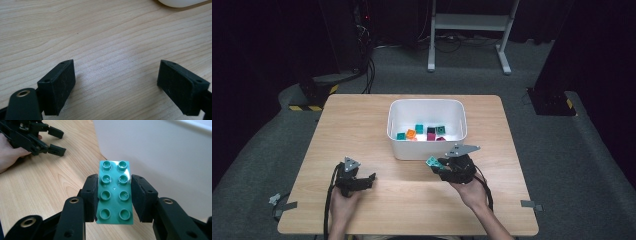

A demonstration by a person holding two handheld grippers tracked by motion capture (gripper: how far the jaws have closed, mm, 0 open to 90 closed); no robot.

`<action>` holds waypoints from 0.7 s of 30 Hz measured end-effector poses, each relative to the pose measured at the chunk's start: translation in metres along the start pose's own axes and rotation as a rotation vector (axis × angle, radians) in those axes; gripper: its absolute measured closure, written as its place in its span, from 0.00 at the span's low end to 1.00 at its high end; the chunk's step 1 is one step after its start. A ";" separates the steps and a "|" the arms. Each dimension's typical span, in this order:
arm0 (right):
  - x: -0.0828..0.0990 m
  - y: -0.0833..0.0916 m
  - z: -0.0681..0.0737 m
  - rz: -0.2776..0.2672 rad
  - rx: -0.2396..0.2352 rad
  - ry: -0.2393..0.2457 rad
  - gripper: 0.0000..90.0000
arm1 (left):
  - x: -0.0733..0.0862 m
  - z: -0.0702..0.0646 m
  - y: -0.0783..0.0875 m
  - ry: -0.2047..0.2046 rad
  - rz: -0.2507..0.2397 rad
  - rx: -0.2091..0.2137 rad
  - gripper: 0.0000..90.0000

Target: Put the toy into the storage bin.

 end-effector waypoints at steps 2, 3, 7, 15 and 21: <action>-0.005 0.005 0.000 -0.018 0.004 0.010 0.66 | 0.000 0.000 0.000 0.000 0.000 0.000 0.17; -0.007 0.007 0.000 -0.022 0.003 0.010 0.66 | 0.000 0.000 0.000 0.000 0.000 0.000 0.17; -0.012 0.014 0.000 -0.032 -0.005 0.012 0.66 | 0.000 0.000 0.000 0.000 0.000 0.000 0.17; -0.022 0.020 -0.004 -0.040 -0.021 -0.002 0.66 | 0.000 0.000 0.000 0.000 0.000 0.000 0.17; -0.037 0.031 -0.008 -0.065 -0.042 -0.016 0.66 | 0.000 0.000 0.000 0.000 0.000 0.000 0.17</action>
Point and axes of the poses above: each handheld gripper's, and its own axes: y roughly backward along the jaws, x roughly out of its underside, z roughly to its left, the point moved 10 cm from there along -y, roughly forward along the jaws, and after that the axes turned 7 degrees about x, right-handed, at the moved point
